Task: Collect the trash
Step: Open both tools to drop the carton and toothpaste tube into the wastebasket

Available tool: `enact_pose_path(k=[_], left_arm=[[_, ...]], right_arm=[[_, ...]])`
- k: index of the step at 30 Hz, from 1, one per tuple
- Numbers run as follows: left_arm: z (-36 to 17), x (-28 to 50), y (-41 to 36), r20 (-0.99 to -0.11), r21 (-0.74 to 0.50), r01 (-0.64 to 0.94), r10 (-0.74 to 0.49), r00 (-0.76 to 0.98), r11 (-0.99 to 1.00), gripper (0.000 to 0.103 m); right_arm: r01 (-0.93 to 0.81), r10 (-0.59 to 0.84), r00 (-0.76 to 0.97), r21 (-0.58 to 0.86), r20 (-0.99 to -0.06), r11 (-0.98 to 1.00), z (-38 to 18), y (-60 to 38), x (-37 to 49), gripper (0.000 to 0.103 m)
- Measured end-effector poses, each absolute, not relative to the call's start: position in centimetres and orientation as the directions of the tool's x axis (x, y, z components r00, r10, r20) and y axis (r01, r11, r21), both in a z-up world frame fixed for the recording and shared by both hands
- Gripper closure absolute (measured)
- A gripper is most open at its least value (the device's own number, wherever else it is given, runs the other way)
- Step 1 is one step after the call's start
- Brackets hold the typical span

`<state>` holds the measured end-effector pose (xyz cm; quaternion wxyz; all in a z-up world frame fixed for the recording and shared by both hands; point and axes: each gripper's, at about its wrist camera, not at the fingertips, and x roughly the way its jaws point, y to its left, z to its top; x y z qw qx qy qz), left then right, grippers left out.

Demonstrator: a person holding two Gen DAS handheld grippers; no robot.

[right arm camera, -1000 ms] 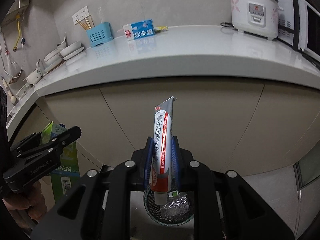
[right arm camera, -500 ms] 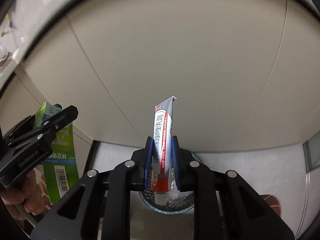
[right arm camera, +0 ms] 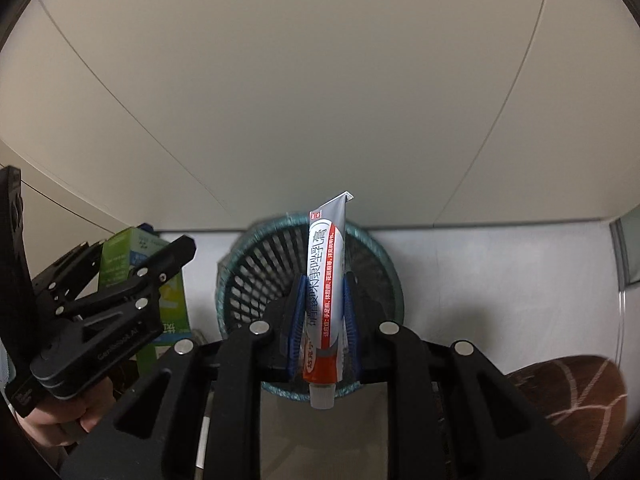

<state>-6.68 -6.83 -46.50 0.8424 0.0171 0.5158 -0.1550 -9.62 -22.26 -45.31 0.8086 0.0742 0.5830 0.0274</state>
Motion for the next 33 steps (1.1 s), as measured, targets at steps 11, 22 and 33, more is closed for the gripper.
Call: enact_pose_path(k=[11, 22, 33], left_arm=[[-50.5, -5.7, -8.6, -0.897, -0.133, 0.310, -0.248, 0.367, 0.941, 0.034], [-50.2, -5.3, -7.6, -0.887, -0.099, 0.220, -0.186, 0.423, 0.971, 0.007], [-51.9, -3.5, -3.7, -0.935, -0.095, 0.078, -0.116, 0.335, 0.992, 0.006]], right_arm=[[0.044, 0.161, 0.237, 0.176, -0.958, 0.983, -49.1, -22.5, -8.5, 0.085], [0.010, 0.142, 0.217, 0.148, -0.966, 0.989, -50.6, -21.2, -7.3, 0.085], [-0.058, 0.164, 0.174, 0.156, -0.971, 0.986, -52.8, -19.9, -6.3, 0.085]])
